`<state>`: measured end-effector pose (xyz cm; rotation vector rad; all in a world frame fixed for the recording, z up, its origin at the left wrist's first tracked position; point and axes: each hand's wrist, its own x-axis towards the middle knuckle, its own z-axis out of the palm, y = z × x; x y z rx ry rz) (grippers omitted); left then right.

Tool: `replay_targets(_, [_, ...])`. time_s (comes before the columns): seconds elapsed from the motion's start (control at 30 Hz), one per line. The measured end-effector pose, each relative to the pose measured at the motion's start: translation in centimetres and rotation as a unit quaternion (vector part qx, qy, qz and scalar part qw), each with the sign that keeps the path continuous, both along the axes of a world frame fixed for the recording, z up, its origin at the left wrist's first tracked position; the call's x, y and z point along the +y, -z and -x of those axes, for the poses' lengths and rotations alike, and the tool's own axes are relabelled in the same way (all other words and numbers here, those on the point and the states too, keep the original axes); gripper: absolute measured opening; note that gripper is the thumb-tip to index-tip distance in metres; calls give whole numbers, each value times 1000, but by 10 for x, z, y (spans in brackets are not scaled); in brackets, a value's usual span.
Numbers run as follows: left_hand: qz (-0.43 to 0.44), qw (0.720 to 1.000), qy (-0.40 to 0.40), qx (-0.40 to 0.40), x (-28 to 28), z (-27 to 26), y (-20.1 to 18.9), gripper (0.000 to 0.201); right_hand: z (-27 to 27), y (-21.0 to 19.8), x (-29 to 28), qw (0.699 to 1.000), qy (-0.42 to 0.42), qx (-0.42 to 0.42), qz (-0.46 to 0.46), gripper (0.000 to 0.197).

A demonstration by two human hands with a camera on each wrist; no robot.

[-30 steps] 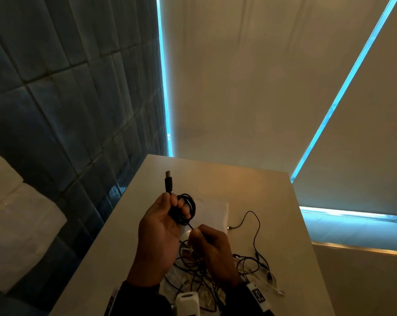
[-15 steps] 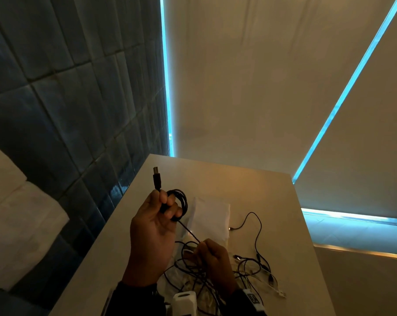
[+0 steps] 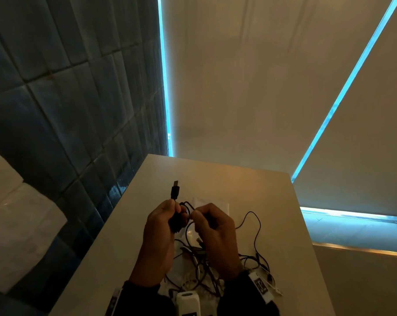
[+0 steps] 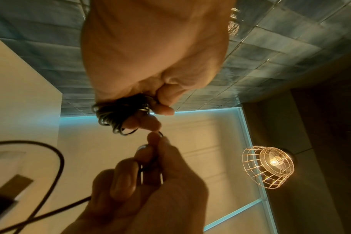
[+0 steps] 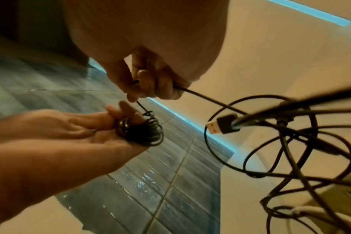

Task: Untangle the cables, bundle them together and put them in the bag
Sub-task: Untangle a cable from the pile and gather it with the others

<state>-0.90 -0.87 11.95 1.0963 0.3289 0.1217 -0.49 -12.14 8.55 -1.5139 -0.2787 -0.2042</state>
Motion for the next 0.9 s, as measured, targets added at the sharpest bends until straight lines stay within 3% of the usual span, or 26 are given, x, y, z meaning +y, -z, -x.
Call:
replay_targets(0.3, [159, 985, 61, -10, 5, 4, -6, 28, 10, 5, -5, 996, -89, 4, 16, 17])
replay_targets(0.53, [178, 980, 56, -64, 2, 8, -12, 20, 7, 26, -7, 989, -123, 79, -36, 22])
replay_targets(0.9, [177, 978, 38, -105, 11, 9, -15, 22, 7, 77, -13, 988, -70, 137, 21, 27])
